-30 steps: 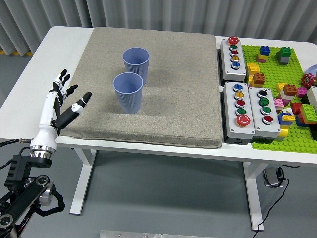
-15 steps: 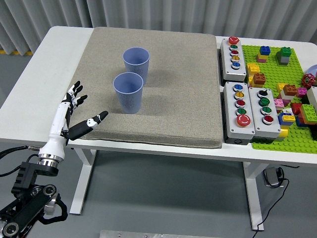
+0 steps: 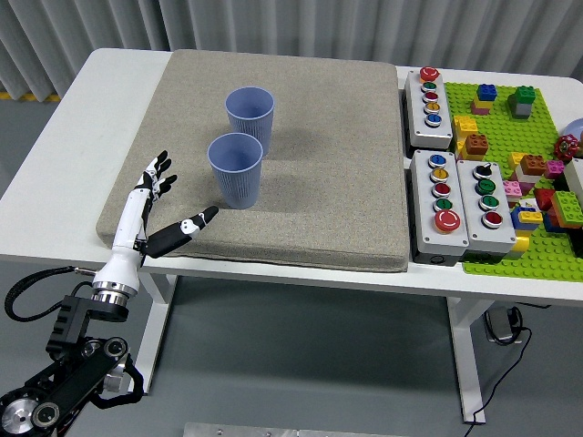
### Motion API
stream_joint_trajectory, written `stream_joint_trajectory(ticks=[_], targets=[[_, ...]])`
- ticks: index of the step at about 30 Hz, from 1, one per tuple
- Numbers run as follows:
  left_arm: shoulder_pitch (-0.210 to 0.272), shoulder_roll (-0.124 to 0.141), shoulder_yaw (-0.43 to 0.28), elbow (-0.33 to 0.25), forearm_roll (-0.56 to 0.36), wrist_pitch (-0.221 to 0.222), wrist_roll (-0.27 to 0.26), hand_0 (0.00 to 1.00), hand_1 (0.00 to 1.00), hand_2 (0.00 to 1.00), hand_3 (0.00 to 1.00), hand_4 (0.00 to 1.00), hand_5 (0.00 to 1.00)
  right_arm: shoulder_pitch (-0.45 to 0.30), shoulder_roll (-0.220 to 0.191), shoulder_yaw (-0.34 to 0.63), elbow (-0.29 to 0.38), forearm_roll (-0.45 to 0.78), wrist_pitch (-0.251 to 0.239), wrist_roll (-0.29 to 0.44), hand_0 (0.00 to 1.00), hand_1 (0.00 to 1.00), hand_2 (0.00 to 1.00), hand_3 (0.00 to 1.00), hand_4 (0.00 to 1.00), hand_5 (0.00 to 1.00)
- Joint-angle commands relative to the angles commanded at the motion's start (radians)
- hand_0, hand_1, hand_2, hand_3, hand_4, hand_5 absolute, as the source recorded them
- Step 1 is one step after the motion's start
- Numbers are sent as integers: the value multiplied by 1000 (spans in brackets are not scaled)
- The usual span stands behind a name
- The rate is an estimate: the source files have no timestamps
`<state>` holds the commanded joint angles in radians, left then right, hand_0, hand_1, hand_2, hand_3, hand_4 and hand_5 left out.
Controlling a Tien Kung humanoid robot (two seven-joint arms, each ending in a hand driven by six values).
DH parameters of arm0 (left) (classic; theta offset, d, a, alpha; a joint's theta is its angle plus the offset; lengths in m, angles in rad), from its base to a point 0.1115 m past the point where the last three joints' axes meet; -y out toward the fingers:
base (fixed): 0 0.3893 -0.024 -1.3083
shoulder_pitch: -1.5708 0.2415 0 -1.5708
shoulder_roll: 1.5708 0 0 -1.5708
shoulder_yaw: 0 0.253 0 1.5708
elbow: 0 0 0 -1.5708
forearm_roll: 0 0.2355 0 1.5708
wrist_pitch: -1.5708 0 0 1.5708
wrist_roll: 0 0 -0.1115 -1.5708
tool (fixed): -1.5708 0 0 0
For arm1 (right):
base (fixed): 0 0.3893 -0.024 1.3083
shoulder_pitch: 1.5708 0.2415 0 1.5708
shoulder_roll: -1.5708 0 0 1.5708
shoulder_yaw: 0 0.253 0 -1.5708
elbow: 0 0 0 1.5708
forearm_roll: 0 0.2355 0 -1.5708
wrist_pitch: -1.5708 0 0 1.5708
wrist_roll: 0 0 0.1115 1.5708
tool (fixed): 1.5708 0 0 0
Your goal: Pick cup pour cup place
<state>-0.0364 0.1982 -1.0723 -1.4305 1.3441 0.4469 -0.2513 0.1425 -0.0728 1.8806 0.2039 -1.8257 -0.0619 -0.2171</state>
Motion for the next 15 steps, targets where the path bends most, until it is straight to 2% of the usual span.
stream_joint_trajectory(ticks=[2,3,15], targets=[[-3,-1,4,2,-5,3,-5,868,890,998,998,974,331,0,0,-2,0,4,0,1,700,706,672,636,58,317],[-5,-2,8,3,-7,5,-7,902,946,998,998,973,335,1,-1,-3,0,5,0,1,700,706,672,636,57,315],[-24,-16,52,9,-23,15,-25,908,961,998,998,973,339,0,0,-1,0,5,-1,1,700,706,671,635,56,313]])
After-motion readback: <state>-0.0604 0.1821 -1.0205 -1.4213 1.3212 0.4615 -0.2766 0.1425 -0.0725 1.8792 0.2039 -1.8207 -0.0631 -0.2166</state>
